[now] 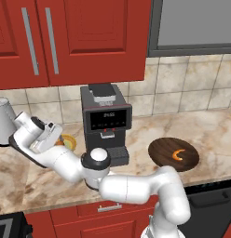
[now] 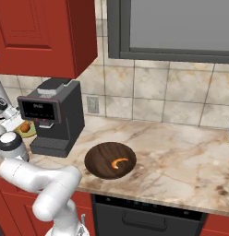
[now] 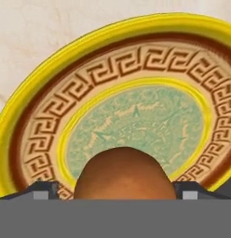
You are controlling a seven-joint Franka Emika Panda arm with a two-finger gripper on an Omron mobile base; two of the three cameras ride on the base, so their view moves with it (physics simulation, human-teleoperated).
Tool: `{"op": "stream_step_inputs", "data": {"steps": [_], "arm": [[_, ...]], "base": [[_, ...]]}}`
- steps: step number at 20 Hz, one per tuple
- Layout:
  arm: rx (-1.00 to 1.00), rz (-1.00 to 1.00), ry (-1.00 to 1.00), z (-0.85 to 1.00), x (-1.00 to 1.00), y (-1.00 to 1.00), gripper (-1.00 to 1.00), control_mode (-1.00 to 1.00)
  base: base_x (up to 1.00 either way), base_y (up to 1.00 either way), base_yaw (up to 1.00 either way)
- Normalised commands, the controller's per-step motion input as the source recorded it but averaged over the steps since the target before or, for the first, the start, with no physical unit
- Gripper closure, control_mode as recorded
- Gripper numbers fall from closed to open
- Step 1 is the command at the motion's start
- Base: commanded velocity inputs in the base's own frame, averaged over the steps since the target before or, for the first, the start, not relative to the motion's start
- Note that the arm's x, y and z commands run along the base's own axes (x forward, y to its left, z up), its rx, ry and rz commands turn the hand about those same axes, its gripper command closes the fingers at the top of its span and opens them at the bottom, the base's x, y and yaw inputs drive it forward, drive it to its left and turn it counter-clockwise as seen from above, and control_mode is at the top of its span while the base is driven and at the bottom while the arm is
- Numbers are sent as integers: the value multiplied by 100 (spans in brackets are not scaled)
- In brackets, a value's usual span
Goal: Remove the tangerine from the bowl and place it on the small plate. Then place the bowl with only the shrimp in the microwave, close the door, and press the start button to microwave the shrimp.
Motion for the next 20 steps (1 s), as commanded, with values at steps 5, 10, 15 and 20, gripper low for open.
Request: {"op": "stream_step_inputs", "data": {"steps": [5,10,15,20], "arm": [[10,0,-32,-1,-57,-7,-100,-100],[2,-2,-52,28,-76,-2,-100,-100],[4,-4,-52,38,-61,-15,-100,-100],[19,-8,-42,24,-97,-43,-100,-100]], "base": [[0,0,0],[0,0,0],[0,0,0],[0,0,0]]}}
